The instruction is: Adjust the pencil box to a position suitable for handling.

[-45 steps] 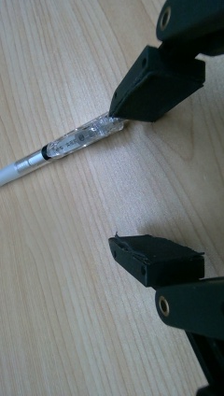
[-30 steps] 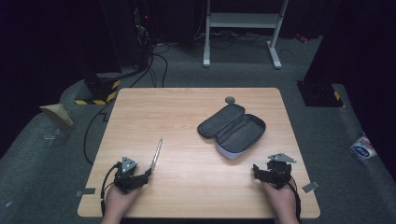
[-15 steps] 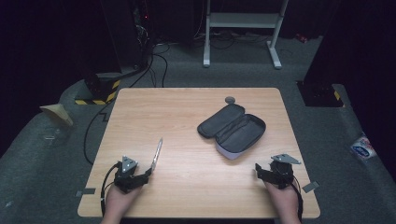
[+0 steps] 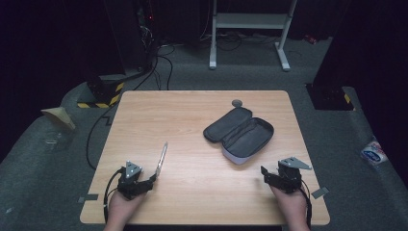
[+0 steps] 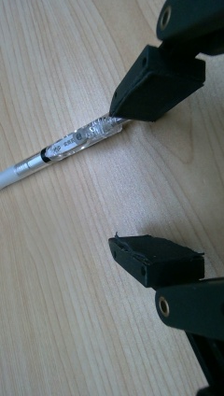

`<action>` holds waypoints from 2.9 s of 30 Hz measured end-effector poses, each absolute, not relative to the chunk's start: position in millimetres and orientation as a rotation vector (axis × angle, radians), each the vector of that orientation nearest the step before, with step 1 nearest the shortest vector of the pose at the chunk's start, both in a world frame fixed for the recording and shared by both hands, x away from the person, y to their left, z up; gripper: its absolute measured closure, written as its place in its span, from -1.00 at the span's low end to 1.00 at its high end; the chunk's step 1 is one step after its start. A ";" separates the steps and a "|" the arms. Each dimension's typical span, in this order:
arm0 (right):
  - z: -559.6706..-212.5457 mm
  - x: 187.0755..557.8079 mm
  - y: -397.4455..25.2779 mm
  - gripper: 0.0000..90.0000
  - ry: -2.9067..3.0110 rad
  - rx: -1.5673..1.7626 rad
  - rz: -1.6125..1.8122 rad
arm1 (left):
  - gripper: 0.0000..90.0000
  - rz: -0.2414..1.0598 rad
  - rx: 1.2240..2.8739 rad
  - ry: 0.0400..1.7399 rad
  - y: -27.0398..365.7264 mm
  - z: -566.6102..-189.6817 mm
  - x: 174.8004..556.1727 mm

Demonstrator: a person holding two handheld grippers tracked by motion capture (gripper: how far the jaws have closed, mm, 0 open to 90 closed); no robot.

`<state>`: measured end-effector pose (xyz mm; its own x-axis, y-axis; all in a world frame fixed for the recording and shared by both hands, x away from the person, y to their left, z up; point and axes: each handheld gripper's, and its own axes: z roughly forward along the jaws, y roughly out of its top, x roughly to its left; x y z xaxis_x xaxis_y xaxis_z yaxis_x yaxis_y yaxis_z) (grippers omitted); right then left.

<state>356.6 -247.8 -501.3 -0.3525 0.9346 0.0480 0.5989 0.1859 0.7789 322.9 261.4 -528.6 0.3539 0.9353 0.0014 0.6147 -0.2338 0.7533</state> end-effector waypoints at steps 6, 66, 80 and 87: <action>-493.0 353.6 -243.1 -0.31 2.017 1.410 1.042 | -0.30 0.615 1.954 1.343 261.6 -528.5 323.0; -490.8 385.0 -157.0 0.26 2.197 1.161 1.186 | -0.30 0.621 1.962 1.325 258.6 -528.6 316.7; -498.0 375.4 -149.4 0.52 2.239 1.133 1.168 | -0.30 0.606 1.964 1.323 259.3 -528.5 317.3; -500.9 369.6 -143.0 0.58 2.256 1.113 1.166 | -0.30 0.605 1.968 1.316 259.5 -528.5 317.4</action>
<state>369.6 -143.0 -500.9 -0.6214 0.7828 0.0332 0.4796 0.3465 0.8061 317.4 259.5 -528.5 0.3796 0.9251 0.0062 0.6067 -0.2540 0.7533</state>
